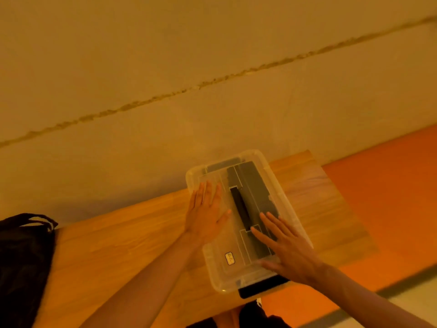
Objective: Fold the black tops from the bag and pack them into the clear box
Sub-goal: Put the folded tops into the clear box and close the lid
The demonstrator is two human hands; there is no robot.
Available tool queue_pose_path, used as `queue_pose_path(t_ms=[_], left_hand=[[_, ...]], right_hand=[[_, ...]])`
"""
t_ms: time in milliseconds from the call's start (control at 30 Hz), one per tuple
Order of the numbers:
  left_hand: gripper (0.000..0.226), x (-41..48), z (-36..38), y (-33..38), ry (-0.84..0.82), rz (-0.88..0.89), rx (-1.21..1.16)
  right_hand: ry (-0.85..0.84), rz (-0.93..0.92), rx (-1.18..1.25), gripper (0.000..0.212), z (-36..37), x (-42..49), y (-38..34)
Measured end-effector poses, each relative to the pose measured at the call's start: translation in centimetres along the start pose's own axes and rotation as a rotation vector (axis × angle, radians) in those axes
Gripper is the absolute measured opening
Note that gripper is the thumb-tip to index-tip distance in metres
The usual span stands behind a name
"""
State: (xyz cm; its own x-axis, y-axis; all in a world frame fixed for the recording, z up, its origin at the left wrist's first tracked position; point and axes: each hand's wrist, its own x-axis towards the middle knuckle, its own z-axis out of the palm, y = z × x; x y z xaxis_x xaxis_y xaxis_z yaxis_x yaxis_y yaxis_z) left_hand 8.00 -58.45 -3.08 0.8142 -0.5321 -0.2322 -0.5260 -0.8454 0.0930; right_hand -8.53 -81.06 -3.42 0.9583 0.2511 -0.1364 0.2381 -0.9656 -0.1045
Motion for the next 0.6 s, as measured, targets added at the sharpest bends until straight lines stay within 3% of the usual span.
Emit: queue_pose_path(t_ms=[133, 300, 467, 600], left_hand=[[0.094, 4.9, -1.8, -0.7, -0.062, -0.018, -0.013], [0.108, 11.6, -4.3, -0.4, -0.107, 0.002, 0.086], [0.133, 15.9, -6.4, -1.2, -0.314, -0.086, -0.124], [0.14, 17.3, -6.5, -1.2, -0.382, -0.076, -0.181]], right_hand=[[-0.041, -0.085, 0.058, 0.09, 0.4, -2.1, 0.3], [-0.061, -0.125, 0.119, 0.096, 0.5, -2.7, 1.3], [-0.051, -0.103, 0.133, 0.1, 0.6, -2.6, 1.1], [-0.036, -0.082, 0.133, 0.101, 0.5, -2.3, 1.0]])
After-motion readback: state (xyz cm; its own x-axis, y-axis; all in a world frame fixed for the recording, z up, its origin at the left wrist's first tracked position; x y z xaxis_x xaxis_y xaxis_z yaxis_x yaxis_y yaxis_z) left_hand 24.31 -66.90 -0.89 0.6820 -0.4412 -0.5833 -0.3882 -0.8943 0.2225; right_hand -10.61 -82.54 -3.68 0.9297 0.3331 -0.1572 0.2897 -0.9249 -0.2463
